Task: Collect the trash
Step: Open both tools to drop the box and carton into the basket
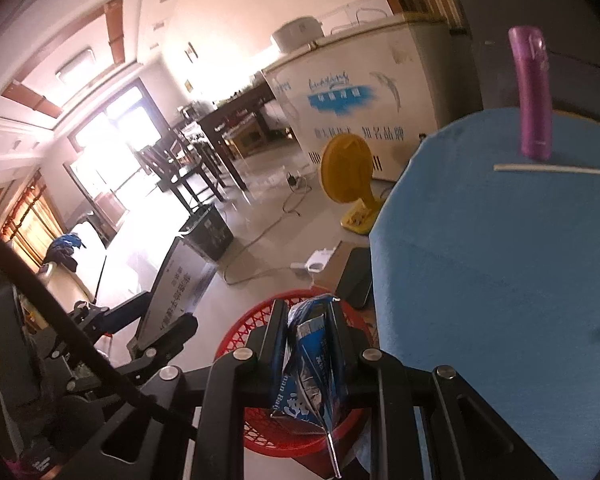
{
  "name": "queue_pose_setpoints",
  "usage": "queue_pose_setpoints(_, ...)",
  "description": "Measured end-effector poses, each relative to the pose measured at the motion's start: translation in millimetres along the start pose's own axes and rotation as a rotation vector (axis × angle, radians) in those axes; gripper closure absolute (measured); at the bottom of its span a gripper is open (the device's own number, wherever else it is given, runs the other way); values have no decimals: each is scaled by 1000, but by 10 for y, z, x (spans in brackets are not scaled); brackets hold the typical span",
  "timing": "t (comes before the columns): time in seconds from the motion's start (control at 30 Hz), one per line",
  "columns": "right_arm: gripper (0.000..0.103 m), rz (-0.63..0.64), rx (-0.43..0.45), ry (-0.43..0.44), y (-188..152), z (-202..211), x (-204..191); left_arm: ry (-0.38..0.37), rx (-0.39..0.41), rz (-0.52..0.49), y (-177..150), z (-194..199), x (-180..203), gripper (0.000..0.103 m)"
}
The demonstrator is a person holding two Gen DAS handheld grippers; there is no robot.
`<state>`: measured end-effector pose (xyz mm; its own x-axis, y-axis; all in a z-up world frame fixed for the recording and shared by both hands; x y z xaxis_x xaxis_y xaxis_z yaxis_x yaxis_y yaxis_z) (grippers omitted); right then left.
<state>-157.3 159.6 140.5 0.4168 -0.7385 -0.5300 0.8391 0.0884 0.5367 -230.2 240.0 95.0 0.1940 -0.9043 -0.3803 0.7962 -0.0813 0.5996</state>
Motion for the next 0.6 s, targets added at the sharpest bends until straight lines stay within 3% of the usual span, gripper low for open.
queue_pose_setpoints(0.27, 79, -79, -92, -15, -48, -622, 197, -225, -151, 92, -405, -692, -25, 49)
queue_pose_setpoints(0.37, 79, -132, -149, 6, -47, -811, 287, -250, -150, 116, -482, -719, -31, 48)
queue_pose_setpoints(0.43, 79, -161, -179, 37, -57, -865, 335, -244, -126, 118, -495, -665, -51, 38)
queue_pose_setpoints(0.6, 79, -153, -149, 53, -58, -739, 362, -187, -33, 95, -365, -362, -115, 31)
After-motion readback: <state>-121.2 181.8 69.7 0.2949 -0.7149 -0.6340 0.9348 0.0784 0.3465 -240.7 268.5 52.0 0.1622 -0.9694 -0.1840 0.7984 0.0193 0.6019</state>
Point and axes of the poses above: each gripper's, at about its wrist camera, not at the fingertips, and z roughly against the way its jaws point, x to its right, y to its top, the point moved 1 cm from there along -z, roughly the way its jaws point, and after that the axes turned 13 degrees about -z, right-handed, at the moved point
